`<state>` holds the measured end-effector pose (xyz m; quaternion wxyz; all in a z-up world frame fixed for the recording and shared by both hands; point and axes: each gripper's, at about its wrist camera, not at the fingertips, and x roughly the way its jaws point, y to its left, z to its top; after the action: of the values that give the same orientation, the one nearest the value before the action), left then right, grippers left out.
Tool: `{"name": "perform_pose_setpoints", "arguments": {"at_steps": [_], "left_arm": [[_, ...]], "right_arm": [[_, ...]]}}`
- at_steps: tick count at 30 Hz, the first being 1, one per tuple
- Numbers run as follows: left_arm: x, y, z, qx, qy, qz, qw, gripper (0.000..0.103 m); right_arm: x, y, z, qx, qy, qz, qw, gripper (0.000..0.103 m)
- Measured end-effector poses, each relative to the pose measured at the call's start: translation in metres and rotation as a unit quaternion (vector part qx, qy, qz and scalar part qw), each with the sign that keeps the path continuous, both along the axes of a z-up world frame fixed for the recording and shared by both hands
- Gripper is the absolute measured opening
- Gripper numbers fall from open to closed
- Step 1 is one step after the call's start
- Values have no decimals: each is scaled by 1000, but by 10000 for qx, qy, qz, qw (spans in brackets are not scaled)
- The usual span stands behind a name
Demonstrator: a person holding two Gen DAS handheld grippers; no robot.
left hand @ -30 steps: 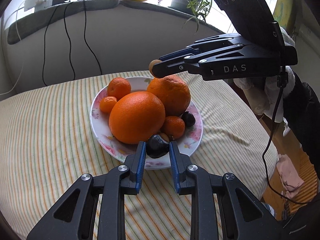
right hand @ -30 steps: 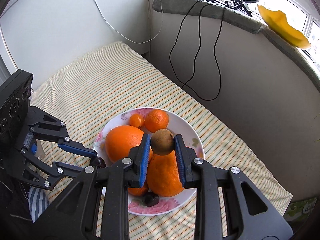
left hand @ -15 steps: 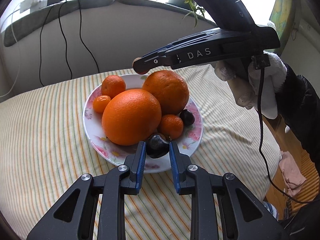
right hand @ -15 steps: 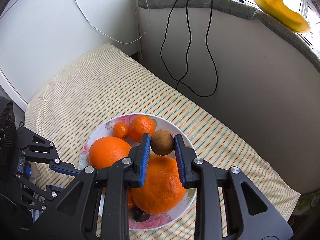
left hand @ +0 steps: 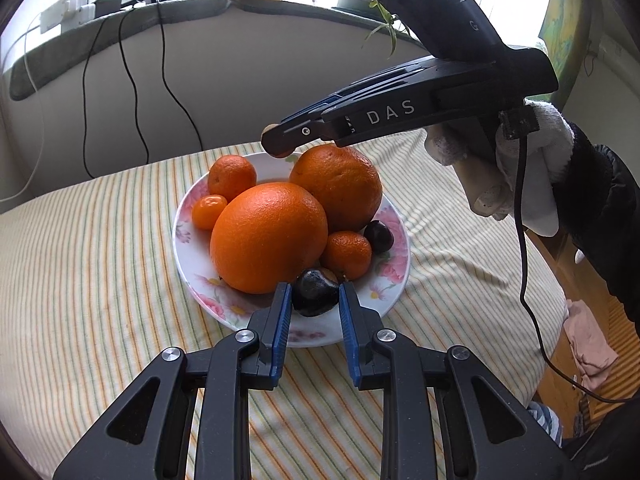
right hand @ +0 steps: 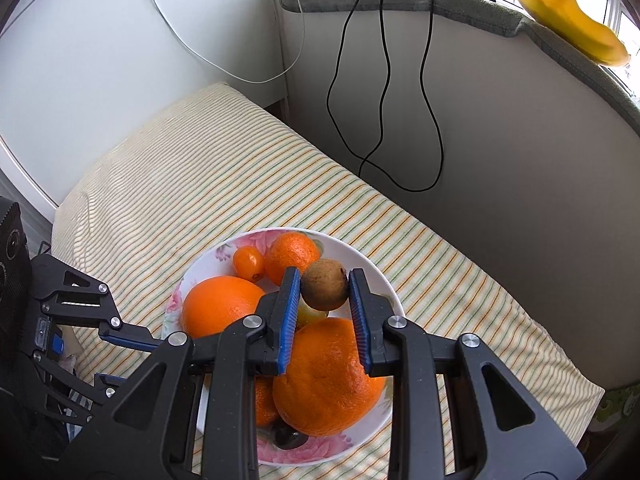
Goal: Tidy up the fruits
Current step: 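Open both grippers to release the kiwi and plum onto the plate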
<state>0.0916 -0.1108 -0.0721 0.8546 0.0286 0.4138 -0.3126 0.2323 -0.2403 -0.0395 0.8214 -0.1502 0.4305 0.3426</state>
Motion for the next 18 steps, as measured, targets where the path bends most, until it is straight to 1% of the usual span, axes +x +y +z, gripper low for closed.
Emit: {"name": "perform_pose_setpoints", "arguments": {"at_steps": [7,11,18], "left_arm": [[0,2,1,12,-26,4,10000,23],[-1,4,2,19,-39,41,10000,24],[-4,5,4,14,-78,89,9999,24]], "right_arm": [[-2,0,1,-18,-24,7,10000,28],[-4,-1,3,5,-33,3,10000,40],[-9,-2,7,41,-53,-40,10000,40]]}}
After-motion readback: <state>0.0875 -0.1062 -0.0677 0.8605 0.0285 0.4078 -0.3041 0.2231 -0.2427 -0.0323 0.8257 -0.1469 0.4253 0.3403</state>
